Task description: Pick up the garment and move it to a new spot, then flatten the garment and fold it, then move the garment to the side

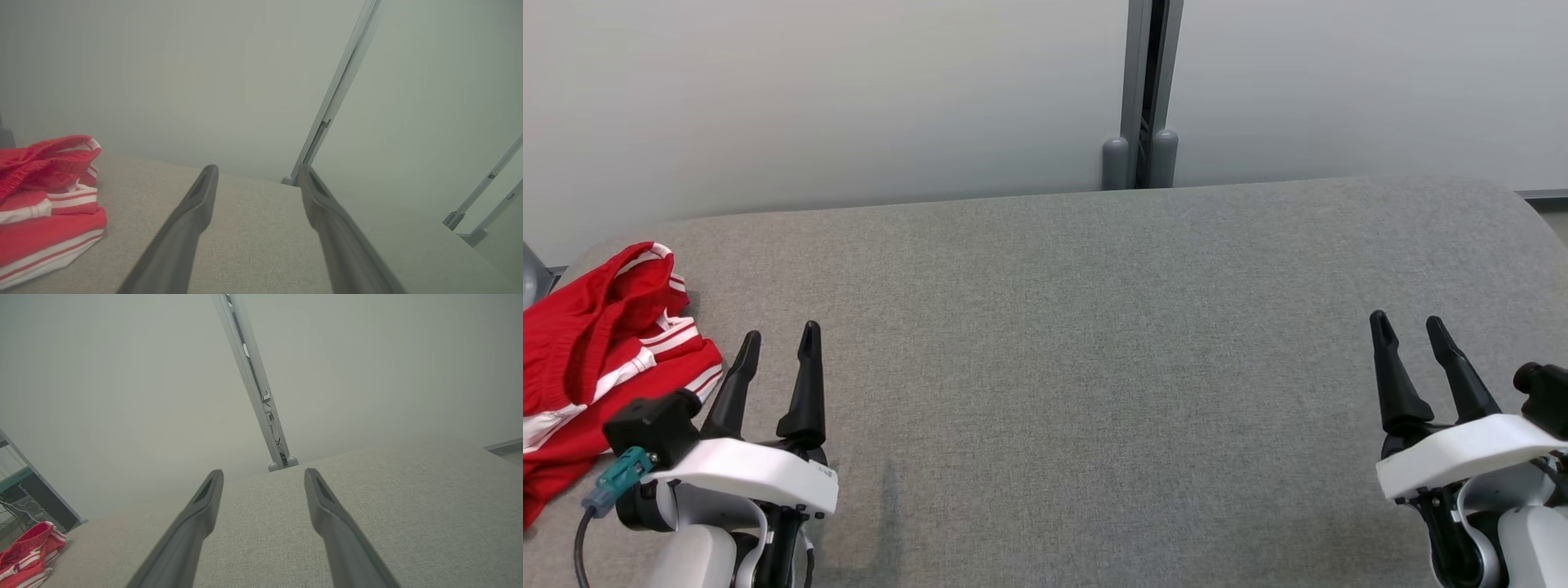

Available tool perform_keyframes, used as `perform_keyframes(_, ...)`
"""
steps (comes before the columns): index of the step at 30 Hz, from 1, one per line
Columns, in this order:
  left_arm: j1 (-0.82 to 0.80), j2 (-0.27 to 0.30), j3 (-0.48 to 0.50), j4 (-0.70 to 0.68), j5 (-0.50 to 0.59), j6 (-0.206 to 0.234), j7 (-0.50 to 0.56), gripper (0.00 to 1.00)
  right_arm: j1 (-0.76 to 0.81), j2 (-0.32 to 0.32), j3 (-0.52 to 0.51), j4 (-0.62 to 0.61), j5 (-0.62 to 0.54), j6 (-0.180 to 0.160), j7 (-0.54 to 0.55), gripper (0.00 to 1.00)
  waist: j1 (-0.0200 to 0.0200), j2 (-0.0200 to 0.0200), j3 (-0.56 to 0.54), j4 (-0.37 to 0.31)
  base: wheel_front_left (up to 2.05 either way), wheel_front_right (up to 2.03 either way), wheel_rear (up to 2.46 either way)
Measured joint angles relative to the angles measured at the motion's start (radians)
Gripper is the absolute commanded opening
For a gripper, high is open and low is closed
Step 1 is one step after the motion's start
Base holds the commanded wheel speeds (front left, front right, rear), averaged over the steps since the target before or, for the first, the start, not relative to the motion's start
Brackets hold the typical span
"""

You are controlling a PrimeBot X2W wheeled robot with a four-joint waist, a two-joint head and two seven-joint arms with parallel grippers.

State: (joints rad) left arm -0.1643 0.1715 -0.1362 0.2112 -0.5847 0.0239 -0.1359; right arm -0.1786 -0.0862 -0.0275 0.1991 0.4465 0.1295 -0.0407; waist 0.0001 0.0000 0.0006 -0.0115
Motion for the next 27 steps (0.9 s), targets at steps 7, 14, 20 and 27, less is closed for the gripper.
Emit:
perform_keyframes(7,0.012,0.01,-0.017,0.001,0.071,0.021,-0.005,1.0,0.01,0.006,0.002,0.0,-0.068,0.0,-0.014,1.0,0.0,0.0,-0.004,0.003,0.0,0.0,0.0)
perform_keyframes(14,0.013,0.016,-0.035,0.007,0.136,0.034,-0.007,1.0,0.021,0.015,0.002,0.001,-0.116,0.0,-0.031,1.0,0.0,0.0,-0.005,0.004,0.0,0.0,0.0)
perform_keyframes(20,0.018,0.023,-0.044,0.012,0.183,0.047,-0.01,1.0,0.028,0.016,0.007,0.001,-0.166,0.0,-0.048,1.0,0.0,0.0,-0.006,0.002,0.0,0.0,0.0)
perform_keyframes(27,0.022,0.023,-0.048,0.013,0.214,0.056,-0.014,1.0,0.04,0.018,0.008,-0.004,-0.223,0.0,-0.06,1.0,0.0,0.0,-0.005,0.002,0.0,0.0,0.0)
